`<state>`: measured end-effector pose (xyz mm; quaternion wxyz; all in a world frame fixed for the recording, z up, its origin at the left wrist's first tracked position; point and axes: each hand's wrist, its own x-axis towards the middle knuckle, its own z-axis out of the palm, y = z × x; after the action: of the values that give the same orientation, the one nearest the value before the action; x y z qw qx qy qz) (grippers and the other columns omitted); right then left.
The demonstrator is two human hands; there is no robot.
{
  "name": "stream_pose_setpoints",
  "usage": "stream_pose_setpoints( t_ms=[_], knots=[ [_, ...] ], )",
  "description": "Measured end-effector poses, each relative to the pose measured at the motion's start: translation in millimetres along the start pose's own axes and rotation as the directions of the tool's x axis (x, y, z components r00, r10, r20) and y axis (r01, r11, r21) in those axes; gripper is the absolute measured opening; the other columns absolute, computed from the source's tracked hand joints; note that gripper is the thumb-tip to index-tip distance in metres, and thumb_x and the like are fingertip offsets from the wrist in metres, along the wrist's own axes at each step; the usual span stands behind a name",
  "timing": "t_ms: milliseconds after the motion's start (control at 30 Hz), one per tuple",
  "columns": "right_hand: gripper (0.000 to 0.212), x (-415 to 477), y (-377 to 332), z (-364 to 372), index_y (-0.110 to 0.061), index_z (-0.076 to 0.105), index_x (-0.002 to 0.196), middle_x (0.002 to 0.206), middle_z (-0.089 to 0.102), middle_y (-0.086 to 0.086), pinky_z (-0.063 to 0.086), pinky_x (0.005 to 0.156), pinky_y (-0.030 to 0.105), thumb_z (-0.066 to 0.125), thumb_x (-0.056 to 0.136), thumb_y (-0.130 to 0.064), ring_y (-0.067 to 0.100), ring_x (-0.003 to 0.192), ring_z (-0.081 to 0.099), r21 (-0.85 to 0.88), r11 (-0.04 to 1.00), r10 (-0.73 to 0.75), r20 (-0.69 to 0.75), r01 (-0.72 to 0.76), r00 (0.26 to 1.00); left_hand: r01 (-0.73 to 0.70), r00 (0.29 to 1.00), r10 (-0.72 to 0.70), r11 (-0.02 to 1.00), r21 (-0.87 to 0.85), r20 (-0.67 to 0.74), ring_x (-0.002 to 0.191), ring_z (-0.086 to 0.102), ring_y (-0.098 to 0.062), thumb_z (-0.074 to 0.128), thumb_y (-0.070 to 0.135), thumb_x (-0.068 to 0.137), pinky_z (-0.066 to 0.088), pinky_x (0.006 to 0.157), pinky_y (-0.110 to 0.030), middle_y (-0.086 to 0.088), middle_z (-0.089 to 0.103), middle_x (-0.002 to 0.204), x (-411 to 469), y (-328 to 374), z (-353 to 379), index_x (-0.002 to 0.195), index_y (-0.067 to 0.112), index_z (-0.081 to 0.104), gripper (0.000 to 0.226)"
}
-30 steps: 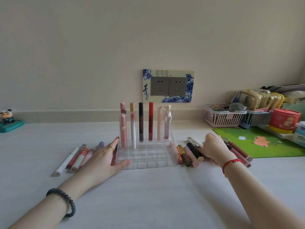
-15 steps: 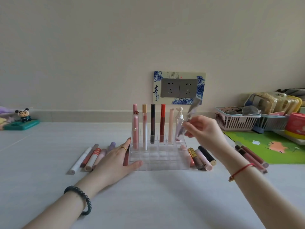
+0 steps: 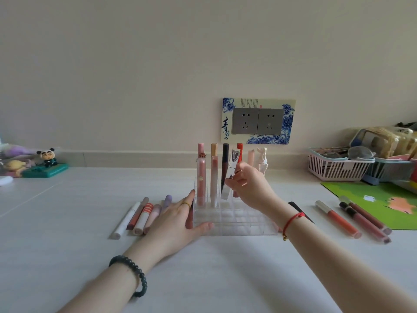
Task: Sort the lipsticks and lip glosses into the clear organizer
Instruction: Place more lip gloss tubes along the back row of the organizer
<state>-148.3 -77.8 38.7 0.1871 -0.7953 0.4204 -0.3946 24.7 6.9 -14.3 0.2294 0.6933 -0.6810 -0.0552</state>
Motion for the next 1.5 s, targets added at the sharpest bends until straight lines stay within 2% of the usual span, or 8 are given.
stream_pose_setpoints(
  t_ms=[133,400,567,733,900,1033,1333,1500],
  knots=[
    [0.009,0.5,2.8,2.1,-0.012,0.051,0.086,0.087,0.061,0.004,0.039,0.059,0.008,0.059,0.085,-0.018,0.015,0.079,0.056,-0.048,0.999,-0.002,0.058,0.004,0.998,0.000,1.000,0.000,1.000,0.007,-0.026,0.144,0.006,-0.018,0.038,0.079,0.068,0.009,0.109,-0.032,0.002,0.053,0.133,0.7,-0.4,1.4,0.145,0.031,0.006,0.097],
    [0.020,-0.4,6.3,2.8,-0.004,0.058,0.097,0.075,0.049,-0.007,0.036,0.049,0.002,0.058,0.086,-0.020,-0.003,0.064,0.042,-0.098,0.995,0.000,0.103,0.010,0.995,-0.033,0.997,0.034,0.999,0.015,-0.072,0.141,0.013,-0.012,0.039,0.078,0.070,0.002,0.090,-0.019,0.005,0.056,0.127,2.3,-1.6,4.2,0.146,0.028,0.007,0.096],
    [0.013,-1.6,4.2,0.8,-0.014,0.052,0.075,0.065,0.048,-0.009,0.035,0.054,-0.002,0.059,0.085,-0.019,0.001,0.060,0.043,-0.095,0.995,-0.030,0.092,0.039,0.995,-0.037,0.997,0.038,0.999,0.010,-0.066,0.140,0.020,-0.013,0.039,0.078,0.070,0.012,0.103,-0.027,0.005,0.057,0.127,3.0,-2.5,4.8,0.145,0.031,0.010,0.093],
    [0.023,-0.6,6.3,1.1,-0.006,0.063,0.102,0.068,0.048,-0.014,0.037,0.052,0.000,0.061,0.084,-0.021,-0.004,0.062,0.043,-0.100,0.993,-0.055,0.083,0.064,0.995,-0.025,0.998,0.027,0.999,0.032,-0.062,0.140,0.018,-0.012,0.037,0.080,0.068,0.016,0.107,-0.031,-0.001,0.059,0.122,3.2,-3.9,5.2,0.145,0.031,0.010,0.096],
    [0.030,-2.0,8.5,1.0,-0.006,0.062,0.107,0.077,0.054,-0.006,0.036,0.052,0.006,0.063,0.083,-0.022,-0.003,0.063,0.044,-0.106,0.992,-0.064,0.058,0.070,0.996,-0.022,0.998,0.023,0.999,0.023,-0.053,0.142,0.012,-0.013,0.036,0.081,0.067,0.014,0.107,-0.030,-0.002,0.059,0.123,3.7,-4.6,5.7,0.145,0.031,0.008,0.097],
    [0.031,-2.1,8.7,1.2,-0.008,0.063,0.106,0.079,0.058,-0.003,0.038,0.057,0.008,0.066,0.080,-0.024,0.008,0.068,0.050,-0.085,0.995,-0.051,0.038,0.054,0.998,-0.012,0.999,0.013,1.000,0.022,-0.037,0.143,0.009,-0.015,0.034,0.082,0.066,0.014,0.108,-0.032,-0.004,0.059,0.122,3.3,-4.4,5.5,0.146,0.030,0.007,0.099],
    [0.024,2.6,-0.9,-0.3,-0.018,0.059,0.088,0.064,0.054,-0.005,0.040,0.051,0.006,0.070,0.074,-0.034,0.004,0.055,0.046,0.075,0.993,-0.068,-0.219,0.087,0.973,-0.005,1.000,0.005,1.000,0.017,-0.022,0.143,0.009,-0.014,0.039,0.079,0.069,0.012,0.109,-0.032,0.001,0.057,0.127,3.6,-3.2,3.7,0.145,0.033,0.009,0.093],
    [0.021,7.1,-4.2,-2.5,-0.013,0.060,0.092,0.062,0.052,-0.008,0.038,0.048,0.002,0.068,0.078,-0.027,0.002,0.053,0.045,0.074,0.993,-0.070,-0.215,0.088,0.974,0.013,1.000,-0.013,1.000,0.016,0.018,0.144,-0.005,-0.018,0.038,0.080,0.068,0.011,0.114,-0.038,0.008,0.045,0.142,2.9,-4.4,3.4,0.145,0.034,0.005,0.095]
  ],
)
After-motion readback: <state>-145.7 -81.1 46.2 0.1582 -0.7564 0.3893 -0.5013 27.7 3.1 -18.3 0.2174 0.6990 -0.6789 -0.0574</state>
